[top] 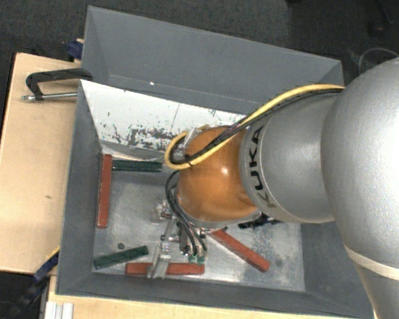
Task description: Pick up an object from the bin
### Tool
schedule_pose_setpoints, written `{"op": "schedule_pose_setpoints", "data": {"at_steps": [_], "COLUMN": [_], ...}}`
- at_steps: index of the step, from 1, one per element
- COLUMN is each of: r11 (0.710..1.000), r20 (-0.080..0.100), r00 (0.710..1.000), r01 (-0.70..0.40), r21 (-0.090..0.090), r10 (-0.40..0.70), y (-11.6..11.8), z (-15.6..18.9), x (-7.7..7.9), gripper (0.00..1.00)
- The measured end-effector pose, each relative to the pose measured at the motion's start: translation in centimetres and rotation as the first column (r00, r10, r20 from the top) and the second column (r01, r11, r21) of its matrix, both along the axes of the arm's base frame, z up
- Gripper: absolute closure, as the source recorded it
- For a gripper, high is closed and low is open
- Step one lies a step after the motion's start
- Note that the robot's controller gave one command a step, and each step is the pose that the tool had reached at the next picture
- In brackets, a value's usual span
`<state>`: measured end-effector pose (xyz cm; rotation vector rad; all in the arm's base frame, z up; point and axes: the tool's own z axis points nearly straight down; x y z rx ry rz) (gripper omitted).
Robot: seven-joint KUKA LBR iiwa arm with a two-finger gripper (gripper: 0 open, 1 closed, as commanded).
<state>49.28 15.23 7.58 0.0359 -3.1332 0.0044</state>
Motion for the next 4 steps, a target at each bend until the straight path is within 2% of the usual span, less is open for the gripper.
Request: {"op": "schedule_pose_setpoints", "data": {"at_steps": [1, 2, 3, 4], "r11": [1.000, 1.000, 1.000, 1.000], "r20": [0.012, 0.009, 0.008, 0.009], "r00": [1.000, 1.000, 1.000, 1.000], "r01": [-0.008, -0.008, -0.008, -0.007], "r21": [0.006, 0.006, 0.005, 0.005], "r10": [0.008, 0.008, 0.008, 0.007], "y": [0.93, 0.97, 0.08, 0.06], "z": [-0.51, -0.43, 0.19, 0.21], "x": [1.06, 0.99, 0.33, 0.37], "gripper": [0.00, 1.00, 1.00, 0.00]}}
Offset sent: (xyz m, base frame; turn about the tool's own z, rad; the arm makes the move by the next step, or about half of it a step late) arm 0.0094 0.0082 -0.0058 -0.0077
